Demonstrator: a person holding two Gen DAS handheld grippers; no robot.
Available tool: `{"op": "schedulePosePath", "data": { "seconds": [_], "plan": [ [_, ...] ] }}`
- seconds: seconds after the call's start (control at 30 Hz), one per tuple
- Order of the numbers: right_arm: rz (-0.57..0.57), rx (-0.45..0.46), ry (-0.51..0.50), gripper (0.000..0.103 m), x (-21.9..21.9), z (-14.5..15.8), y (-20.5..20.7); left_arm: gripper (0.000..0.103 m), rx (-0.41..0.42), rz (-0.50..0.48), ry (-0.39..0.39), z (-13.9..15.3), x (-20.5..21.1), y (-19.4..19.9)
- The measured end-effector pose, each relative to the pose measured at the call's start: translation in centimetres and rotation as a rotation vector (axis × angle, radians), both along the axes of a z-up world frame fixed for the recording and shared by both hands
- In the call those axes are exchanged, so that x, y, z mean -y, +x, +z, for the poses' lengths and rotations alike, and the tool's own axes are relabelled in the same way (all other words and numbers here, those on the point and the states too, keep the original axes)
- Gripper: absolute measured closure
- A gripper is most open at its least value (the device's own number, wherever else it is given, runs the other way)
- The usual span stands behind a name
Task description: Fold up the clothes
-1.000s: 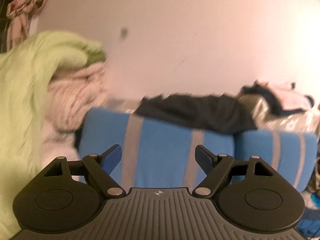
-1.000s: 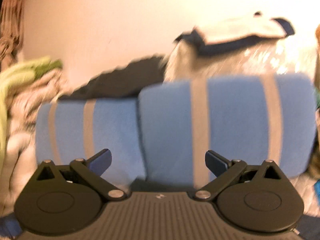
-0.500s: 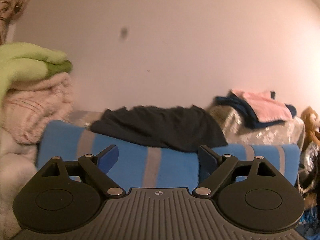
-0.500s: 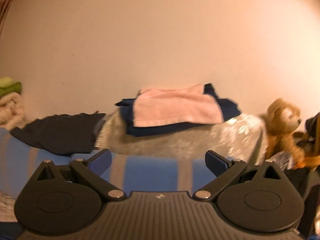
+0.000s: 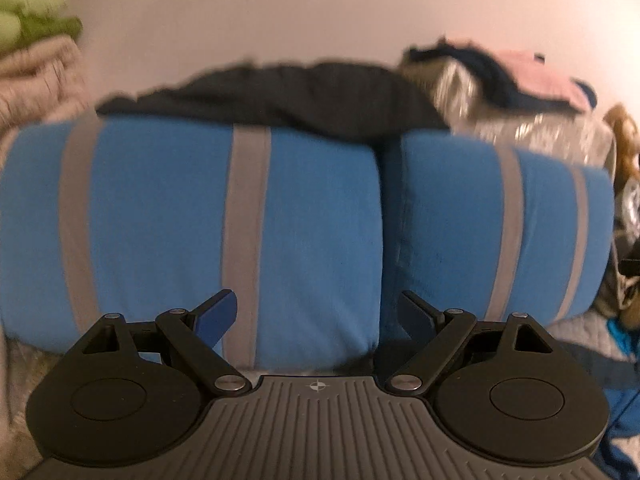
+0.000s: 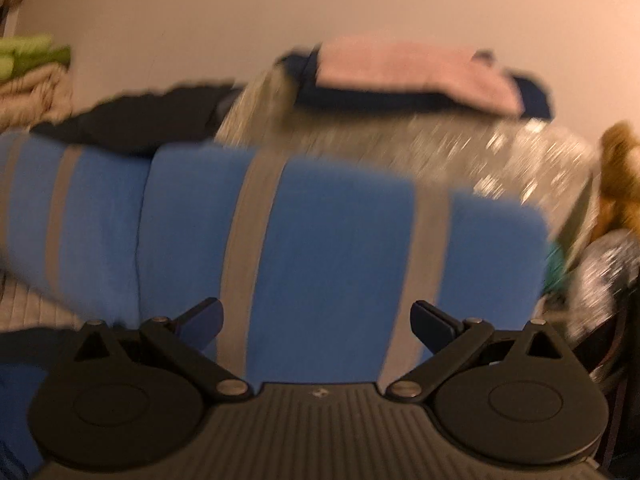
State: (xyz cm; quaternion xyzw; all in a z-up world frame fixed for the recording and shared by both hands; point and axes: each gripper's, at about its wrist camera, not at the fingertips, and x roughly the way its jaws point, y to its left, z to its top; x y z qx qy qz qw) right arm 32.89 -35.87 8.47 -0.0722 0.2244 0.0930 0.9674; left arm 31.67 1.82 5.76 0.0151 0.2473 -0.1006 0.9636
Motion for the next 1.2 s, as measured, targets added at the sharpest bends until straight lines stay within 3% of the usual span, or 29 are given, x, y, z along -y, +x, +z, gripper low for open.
{"op": "schedulePosePath", "data": {
  "seconds": [0.37,0.77,0.9,0.93,0.97,1.0,1.07,1.1,1.17,1.2],
  "plan": [
    [0.164,-0.204,0.022,0.0,-4.3,-11.0,4.4,0.015,-0.159,-0.101,0.034,-8.5,1.6,5.7],
    [0.3,-0.382,0.154,0.0,-8.5,-17.3,10.0,0.016,-0.361,-0.286,-0.066,-15.1,6.7,12.2],
    [0.303,-0.449,0.225,0.0,-9.2,-19.0,12.2,0.016,-0.405,-0.268,-0.135,-16.5,7.4,13.8],
    [0.295,-0.462,0.245,0.0,-9.3,-19.4,12.8,0.023,-0.417,-0.255,-0.172,-16.7,7.4,14.2],
    [0.287,-0.476,0.264,0.002,-9.4,-19.9,13.3,0.048,-0.429,-0.248,-0.198,-16.8,7.4,14.4],
    [0.276,-0.489,0.284,0.003,-9.5,-20.3,13.7,0.059,-0.433,-0.233,-0.209,-16.8,7.5,14.4],
    [0.252,-0.493,0.289,0.035,-9.8,-20.6,14.0,0.077,-0.393,-0.211,-0.172,-16.0,7.9,13.6],
    [0.242,-0.492,0.284,0.043,-10.0,-20.6,14.0,0.079,-0.356,-0.214,-0.15,-15.4,8.1,12.9],
    [0.255,-0.439,0.23,0.068,-10.7,-20.1,13.3,0.084,-0.243,-0.24,-0.096,-13.8,8.5,11.0],
    [0.277,-0.392,0.198,0.071,-11.1,-19.3,12.5,0.084,-0.188,-0.244,-0.056,-13.1,8.7,10.1]
  ]
}}
